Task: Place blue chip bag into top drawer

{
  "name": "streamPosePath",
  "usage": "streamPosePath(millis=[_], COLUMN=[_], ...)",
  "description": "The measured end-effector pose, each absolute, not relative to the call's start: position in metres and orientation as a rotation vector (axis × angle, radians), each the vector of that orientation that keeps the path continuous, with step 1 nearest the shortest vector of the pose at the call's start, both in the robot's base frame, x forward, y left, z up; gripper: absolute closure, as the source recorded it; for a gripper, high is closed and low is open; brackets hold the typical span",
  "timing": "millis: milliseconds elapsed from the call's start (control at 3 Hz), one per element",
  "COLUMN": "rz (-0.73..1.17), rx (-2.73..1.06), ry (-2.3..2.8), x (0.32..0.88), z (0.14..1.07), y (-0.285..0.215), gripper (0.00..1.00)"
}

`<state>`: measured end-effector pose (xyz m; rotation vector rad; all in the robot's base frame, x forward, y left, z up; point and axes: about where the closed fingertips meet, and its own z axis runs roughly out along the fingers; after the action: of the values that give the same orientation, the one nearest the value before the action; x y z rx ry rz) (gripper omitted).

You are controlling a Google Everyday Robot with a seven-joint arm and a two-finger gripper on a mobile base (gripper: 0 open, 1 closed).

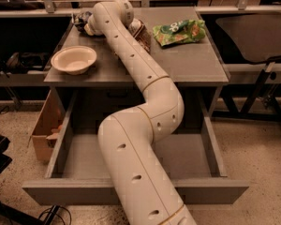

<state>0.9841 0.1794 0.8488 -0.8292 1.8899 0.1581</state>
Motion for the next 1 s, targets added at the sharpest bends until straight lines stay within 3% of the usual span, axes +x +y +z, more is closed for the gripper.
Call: streamPosePath(millis=[333,1000], rz=[0.158,0.095], rx=[-0.829,-0.936], ry=[1.89,1.942], x=[0.984,0.954], z=[0.849,0.884], y=[0.179,0.16], gripper=[1.0,1.0])
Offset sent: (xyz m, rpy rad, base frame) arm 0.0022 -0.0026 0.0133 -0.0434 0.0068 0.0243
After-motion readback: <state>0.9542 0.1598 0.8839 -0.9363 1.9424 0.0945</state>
